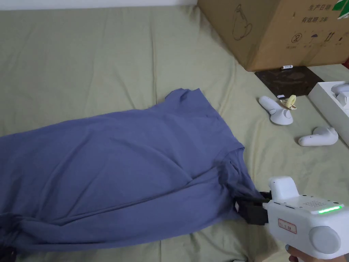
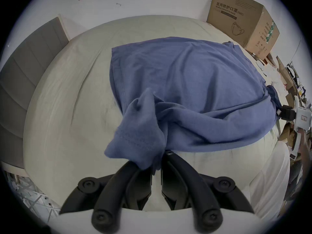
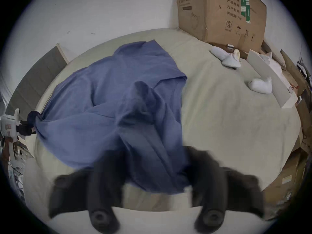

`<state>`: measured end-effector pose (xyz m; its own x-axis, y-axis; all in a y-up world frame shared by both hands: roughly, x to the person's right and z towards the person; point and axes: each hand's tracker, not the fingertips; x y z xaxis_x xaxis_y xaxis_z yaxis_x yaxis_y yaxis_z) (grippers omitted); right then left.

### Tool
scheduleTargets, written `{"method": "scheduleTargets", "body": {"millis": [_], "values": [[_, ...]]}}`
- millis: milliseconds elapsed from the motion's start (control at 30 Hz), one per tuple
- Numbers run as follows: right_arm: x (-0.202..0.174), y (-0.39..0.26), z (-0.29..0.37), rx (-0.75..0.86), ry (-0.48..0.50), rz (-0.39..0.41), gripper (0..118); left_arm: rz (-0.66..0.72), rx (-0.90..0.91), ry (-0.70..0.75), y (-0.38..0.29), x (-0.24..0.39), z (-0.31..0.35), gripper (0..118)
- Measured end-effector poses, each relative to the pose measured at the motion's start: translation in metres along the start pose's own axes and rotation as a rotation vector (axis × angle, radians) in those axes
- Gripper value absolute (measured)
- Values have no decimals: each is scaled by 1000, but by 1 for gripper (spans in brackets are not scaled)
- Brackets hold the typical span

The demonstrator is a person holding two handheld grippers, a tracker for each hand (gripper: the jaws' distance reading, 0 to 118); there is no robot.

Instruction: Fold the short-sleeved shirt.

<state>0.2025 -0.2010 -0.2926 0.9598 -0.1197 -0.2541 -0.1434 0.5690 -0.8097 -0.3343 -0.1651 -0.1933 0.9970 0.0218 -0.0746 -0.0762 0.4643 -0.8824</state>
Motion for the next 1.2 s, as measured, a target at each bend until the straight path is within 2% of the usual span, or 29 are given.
{"method": "scheduleTargets", "body": {"millis": [33, 67, 133, 333, 500, 633, 833, 967, 1000, 1033, 1067, 1100, 1133, 1167, 1200], "values": [[-3, 0, 1, 4, 5, 19, 23, 1, -2, -3, -1, 0, 1, 8], [-7, -1, 7, 17, 9, 28, 14, 0, -2, -5, -1, -1, 3, 8], [-8, 1, 10, 10, 21, 31, 11, 1, -1, -9, -2, -2, 8, 8], [-4, 8, 46, 63, 67, -2, 11, 13, 21, -42, -4, -7, 33, 8], [-4, 4, 73, 72, 82, 2, 11, -28, 16, -27, -13, -6, 50, 8], [-5, -14, 72, 28, 81, 23, 11, -46, -30, -21, -30, -3, 46, 8], [-4, -35, 67, -22, 78, -17, 11, -46, -86, -26, -51, -1, 38, 8], [-5, -40, 61, -39, 72, -10, 11, -19, -88, -40, -53, -4, 35, 10], [-6, -39, 60, -39, 66, -17, 15, -10, -88, -39, -52, -5, 34, 21], [-7, -38, 61, -37, 60, -22, 41, -6, -90, -35, -53, -6, 34, 65], [-8, -37, 62, -23, 31, -21, 83, -19, -109, 23, -54, -8, 35, 104], [-8, -36, 64, -14, 22, -15, 114, -29, -119, 40, -56, -8, 36, 118], [-8, -37, 69, 7, 29, -11, 117, -52, -31, 16, -62, -8, 43, 108], [-9, -29, 82, 73, 26, 14, 117, -34, -36, 36, -70, -9, 49, 107], [-11, -23, 91, 87, 34, -10, 117, -19, -44, 41, -77, -11, 54, 107]]}}
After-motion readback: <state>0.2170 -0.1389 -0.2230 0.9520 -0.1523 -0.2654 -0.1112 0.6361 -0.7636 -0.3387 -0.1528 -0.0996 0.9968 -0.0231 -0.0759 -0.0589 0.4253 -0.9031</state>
